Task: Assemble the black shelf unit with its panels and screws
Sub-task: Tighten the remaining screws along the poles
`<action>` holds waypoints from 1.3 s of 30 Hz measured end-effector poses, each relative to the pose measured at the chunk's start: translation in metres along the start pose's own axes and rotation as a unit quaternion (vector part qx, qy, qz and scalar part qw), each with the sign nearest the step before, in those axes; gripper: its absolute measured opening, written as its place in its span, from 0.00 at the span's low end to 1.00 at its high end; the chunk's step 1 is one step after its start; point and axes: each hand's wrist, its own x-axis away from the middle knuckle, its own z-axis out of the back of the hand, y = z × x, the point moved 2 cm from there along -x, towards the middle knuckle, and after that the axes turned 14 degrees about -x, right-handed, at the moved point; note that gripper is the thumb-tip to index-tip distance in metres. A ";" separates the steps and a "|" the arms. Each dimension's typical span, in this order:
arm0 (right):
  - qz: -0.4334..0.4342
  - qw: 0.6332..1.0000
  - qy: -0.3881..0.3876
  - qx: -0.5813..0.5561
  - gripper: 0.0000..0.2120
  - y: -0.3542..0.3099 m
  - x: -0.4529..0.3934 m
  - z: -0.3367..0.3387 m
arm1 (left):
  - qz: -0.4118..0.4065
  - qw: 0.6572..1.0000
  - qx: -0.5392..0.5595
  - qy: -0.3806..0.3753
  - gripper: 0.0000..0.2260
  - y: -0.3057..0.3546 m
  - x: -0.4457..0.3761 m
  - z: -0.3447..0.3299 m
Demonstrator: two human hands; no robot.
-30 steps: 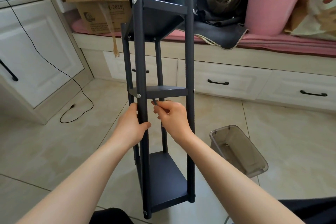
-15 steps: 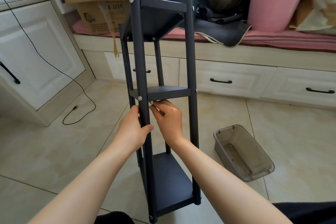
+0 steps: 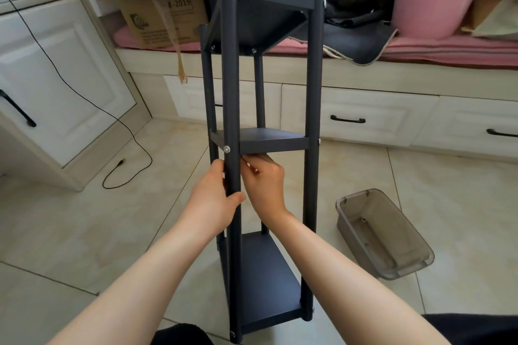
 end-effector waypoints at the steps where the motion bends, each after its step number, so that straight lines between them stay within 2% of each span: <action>1: -0.008 1.000 -0.002 0.000 0.05 0.000 0.001 0.001 | -0.001 1.000 -0.002 0.001 0.16 0.000 0.000 0.000; 10: -0.109 0.992 -0.058 -0.006 0.09 -0.005 0.017 0.024 | -0.005 1.000 -0.025 0.004 0.17 0.004 0.002 0.000; 16: -0.115 0.989 -0.087 0.016 0.08 -0.021 0.012 0.039 | 0.005 1.000 -0.027 0.004 0.21 0.002 0.004 0.005; 23: -0.112 0.977 -0.161 0.083 0.09 -0.042 0.001 0.051 | 0.003 1.000 -0.022 -0.002 0.23 0.003 0.007 0.005; 35: -0.091 0.980 -0.134 0.117 0.09 -0.051 -0.007 0.049 | 0.000 0.999 -0.034 -0.004 0.22 0.003 0.006 0.002; 39: -0.052 0.986 -0.107 0.114 0.09 -0.046 0.001 0.047 | -0.006 0.999 -0.035 -0.001 0.22 0.002 0.005 0.001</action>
